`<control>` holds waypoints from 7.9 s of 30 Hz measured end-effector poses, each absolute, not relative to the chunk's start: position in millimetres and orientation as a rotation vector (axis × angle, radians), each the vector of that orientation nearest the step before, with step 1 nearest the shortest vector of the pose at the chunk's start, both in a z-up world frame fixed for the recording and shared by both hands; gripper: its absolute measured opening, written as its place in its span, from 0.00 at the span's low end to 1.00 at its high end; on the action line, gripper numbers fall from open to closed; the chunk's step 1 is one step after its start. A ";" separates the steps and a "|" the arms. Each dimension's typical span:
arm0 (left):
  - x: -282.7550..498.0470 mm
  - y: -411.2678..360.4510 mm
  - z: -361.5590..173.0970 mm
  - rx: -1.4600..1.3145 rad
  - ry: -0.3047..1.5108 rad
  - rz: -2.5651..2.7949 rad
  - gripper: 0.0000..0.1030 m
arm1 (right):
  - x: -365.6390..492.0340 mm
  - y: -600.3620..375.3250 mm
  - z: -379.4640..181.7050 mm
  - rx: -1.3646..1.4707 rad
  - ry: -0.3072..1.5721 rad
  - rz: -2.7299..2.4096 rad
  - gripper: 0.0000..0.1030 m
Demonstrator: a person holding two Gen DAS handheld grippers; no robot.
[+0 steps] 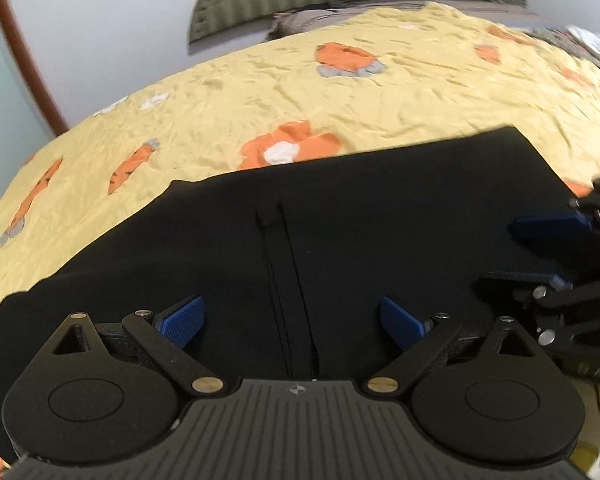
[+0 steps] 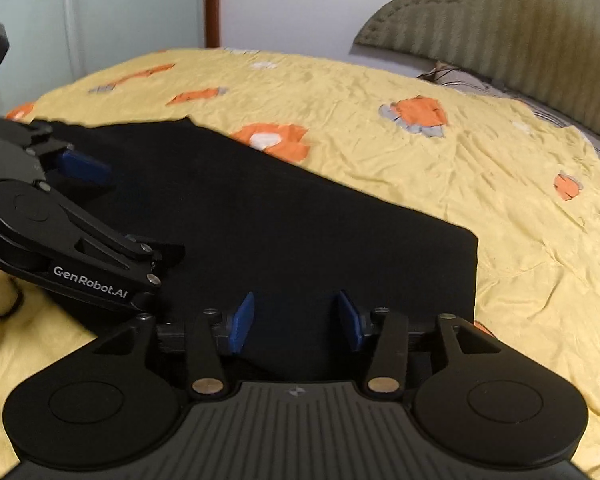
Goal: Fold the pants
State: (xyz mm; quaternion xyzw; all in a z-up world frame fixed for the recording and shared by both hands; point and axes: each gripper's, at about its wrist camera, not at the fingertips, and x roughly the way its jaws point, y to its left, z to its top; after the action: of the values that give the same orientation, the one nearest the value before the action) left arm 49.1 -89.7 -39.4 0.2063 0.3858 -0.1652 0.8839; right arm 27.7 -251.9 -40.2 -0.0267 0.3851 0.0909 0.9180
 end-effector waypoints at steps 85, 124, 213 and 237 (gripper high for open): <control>69.8 320.4 -52.9 -1.112 0.980 -0.101 0.99 | 38.9 118.1 -46.1 -0.888 0.277 0.685 0.13; 62.0 347.2 16.6 -0.684 0.851 0.123 0.98 | 23.3 123.2 -58.0 -0.890 0.212 0.628 0.21; 155.4 -71.5 -9.4 0.148 0.921 -0.275 0.84 | 70.2 -415.9 -63.0 0.788 0.576 0.144 0.65; 176.9 -51.6 -32.2 0.024 1.046 -0.223 0.81 | 61.9 -353.3 -44.7 0.196 0.689 -0.076 0.40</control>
State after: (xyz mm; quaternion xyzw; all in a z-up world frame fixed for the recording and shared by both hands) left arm 176.9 -51.6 -32.2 0.0116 0.4985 -0.1062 0.8603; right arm 61.9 -353.3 -44.7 0.0960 0.3371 -0.0374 0.9358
